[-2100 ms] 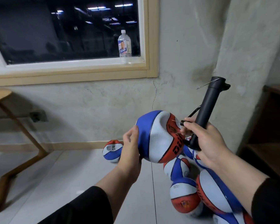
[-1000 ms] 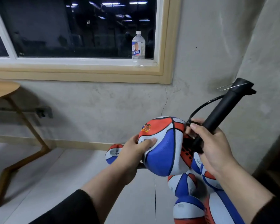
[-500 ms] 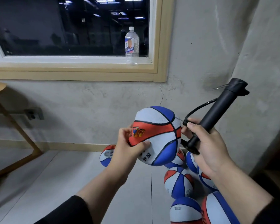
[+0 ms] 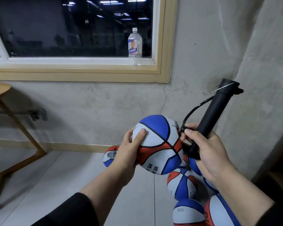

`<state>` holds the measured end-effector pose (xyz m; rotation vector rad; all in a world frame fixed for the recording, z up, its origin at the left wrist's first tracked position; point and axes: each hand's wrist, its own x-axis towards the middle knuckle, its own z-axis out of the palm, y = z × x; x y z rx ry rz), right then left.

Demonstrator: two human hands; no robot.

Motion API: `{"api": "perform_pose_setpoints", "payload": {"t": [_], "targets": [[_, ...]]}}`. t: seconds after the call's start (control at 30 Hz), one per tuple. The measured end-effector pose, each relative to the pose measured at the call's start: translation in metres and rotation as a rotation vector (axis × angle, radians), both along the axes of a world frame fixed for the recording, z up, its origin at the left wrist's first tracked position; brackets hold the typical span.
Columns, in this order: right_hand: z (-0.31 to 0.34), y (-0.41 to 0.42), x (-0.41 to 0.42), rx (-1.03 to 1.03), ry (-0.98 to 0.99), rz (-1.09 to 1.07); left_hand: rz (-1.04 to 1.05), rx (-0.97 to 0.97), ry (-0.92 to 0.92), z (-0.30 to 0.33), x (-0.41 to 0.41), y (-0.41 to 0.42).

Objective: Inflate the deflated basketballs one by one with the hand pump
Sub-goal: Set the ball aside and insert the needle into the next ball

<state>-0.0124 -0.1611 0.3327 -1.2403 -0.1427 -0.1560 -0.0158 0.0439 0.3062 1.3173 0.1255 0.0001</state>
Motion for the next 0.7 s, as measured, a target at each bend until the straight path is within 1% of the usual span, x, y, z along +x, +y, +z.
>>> {"api": "perform_pose_setpoints", "payload": {"t": [0.1, 0.3, 0.53, 0.6, 0.7], "targets": [[0.0, -0.004, 0.002, 0.018, 0.009, -0.012, -0.051, 0.045, -0.037, 0.001, 0.0, 0.004], [0.001, -0.005, 0.004, -0.006, 0.066, 0.018, 0.011, 0.138, -0.171, -0.008, 0.004, 0.007], [0.001, -0.001, 0.007, 0.042, 0.16, 0.024, 0.022, 0.408, -0.339, -0.012, 0.008, 0.017], [0.001, -0.002, 0.007, 0.041, 0.168, 0.017, 0.002, 0.44, -0.341, -0.01, 0.009, 0.02], [-0.002, -0.001, 0.009, -0.024, 0.151, -0.022, 0.015, 0.523, -0.336, -0.01, 0.011, 0.02]]}}
